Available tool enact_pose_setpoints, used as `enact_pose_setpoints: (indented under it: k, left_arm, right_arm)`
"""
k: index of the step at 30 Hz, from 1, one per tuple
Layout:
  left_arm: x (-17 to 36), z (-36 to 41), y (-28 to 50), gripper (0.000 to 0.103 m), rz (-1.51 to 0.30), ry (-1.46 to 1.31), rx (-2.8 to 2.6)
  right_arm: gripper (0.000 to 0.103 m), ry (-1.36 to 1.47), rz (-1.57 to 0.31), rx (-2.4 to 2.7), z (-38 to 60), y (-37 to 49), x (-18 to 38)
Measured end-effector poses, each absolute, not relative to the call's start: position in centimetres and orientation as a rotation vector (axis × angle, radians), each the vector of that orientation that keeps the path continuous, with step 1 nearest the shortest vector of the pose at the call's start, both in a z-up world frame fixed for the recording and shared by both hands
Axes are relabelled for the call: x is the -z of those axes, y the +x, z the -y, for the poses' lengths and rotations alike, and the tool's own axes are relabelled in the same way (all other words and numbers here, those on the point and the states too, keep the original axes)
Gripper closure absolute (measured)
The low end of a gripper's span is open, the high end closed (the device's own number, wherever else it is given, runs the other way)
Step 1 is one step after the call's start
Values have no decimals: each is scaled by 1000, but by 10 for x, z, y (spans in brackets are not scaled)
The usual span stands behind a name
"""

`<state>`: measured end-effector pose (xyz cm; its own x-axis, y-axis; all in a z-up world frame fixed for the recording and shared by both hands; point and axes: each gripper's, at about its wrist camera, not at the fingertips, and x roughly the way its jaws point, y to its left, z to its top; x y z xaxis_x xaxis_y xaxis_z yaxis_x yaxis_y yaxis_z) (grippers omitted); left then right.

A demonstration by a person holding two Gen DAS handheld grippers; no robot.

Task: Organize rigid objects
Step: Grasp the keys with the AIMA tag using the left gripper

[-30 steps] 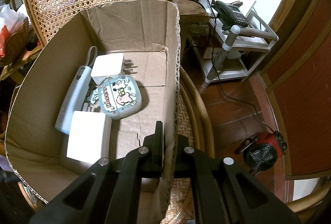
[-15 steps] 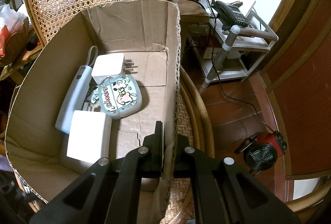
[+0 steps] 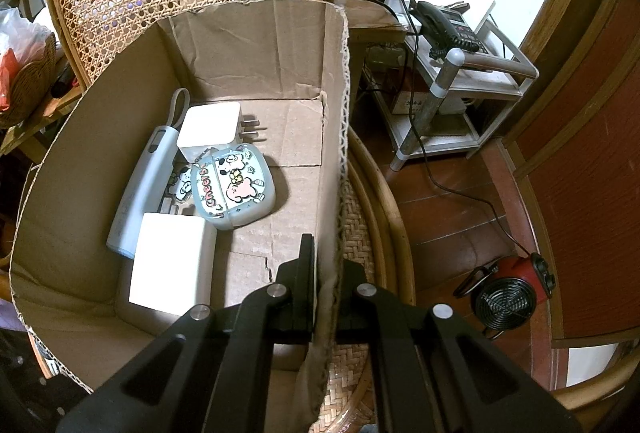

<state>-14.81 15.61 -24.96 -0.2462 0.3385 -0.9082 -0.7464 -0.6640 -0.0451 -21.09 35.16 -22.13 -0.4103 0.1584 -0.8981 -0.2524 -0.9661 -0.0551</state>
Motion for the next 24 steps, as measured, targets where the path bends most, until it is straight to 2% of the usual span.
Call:
enact_pose_setpoints:
  k: [8, 24]
  left_arm:
    - [227, -150, -155, 102, -509, -1256, -2033]
    - [144, -135, -229, 102, -393, -1137, -2304]
  right_arm:
    - [96, -1544, -131, -2446, -352, -211, 222]
    - [96, -1544, -129, -2447, -352, -210, 221]
